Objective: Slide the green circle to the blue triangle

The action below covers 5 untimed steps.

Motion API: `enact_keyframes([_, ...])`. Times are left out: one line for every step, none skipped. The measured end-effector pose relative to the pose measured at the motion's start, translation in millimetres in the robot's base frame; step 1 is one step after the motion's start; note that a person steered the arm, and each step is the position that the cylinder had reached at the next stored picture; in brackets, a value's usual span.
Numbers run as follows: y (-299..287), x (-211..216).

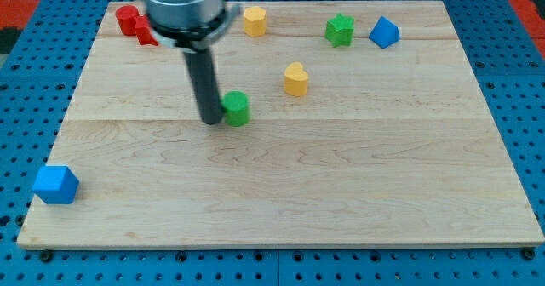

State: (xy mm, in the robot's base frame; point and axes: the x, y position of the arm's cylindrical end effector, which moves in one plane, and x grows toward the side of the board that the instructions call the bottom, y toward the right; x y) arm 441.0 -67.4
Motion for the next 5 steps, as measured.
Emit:
enact_keyframes([37.4,-20.6])
enact_keyframes([90.7,-18.1])
enact_keyframes([122.5,-58.5])
enact_keyframes([163.3,-78.3])
enact_keyframes([178.4,-78.7])
